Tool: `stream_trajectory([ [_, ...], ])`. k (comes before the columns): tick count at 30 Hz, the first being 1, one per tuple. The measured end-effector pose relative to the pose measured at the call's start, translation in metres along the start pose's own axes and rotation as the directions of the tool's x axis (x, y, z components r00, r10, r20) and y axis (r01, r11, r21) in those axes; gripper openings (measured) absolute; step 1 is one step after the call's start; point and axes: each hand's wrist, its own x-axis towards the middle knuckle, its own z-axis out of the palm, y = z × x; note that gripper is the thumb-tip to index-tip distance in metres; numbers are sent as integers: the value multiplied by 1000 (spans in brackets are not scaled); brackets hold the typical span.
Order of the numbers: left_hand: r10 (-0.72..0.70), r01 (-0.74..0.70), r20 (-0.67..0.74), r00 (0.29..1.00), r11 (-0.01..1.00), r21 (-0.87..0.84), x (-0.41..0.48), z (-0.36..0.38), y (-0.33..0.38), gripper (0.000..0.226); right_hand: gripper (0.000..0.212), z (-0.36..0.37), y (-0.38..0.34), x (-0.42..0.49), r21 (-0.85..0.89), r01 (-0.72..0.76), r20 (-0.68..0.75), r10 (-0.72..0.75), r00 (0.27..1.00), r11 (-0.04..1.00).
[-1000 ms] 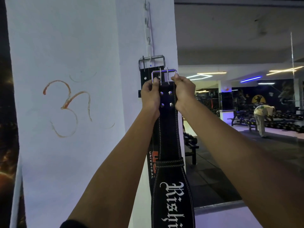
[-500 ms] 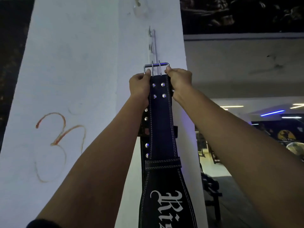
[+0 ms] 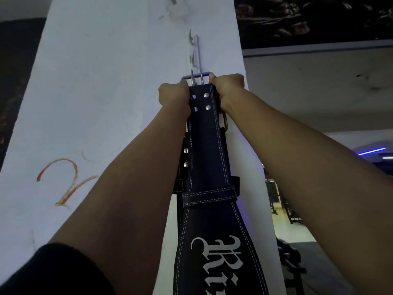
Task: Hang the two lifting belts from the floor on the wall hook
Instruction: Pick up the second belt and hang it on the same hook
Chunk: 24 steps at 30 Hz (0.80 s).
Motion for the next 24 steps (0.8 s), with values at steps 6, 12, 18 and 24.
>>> stream_trajectory([
  [6, -12, 13, -38, 999, 1000, 26, -21, -10, -2, 25, 25, -6, 8, -13, -9, -43, -23, 42, 999, 999],
  [12, 97, -101, 57, 994, 991, 82, -61, -28, -19, 44, 20, -20, 35, -50, 62, -27, -64, 31, 997, 998],
  [18, 11, -25, 130, 991, 994, 109, -108, -65, -30, 48, 20, -38, 52, -100, 83, -106, -48, 110, 993, 991],
  [24, -200, 127, 267, 943, 955, 267, -157, -102, -27, 50, 25, -53, 41, -167, -52, -148, -78, 144, 987, 988],
])
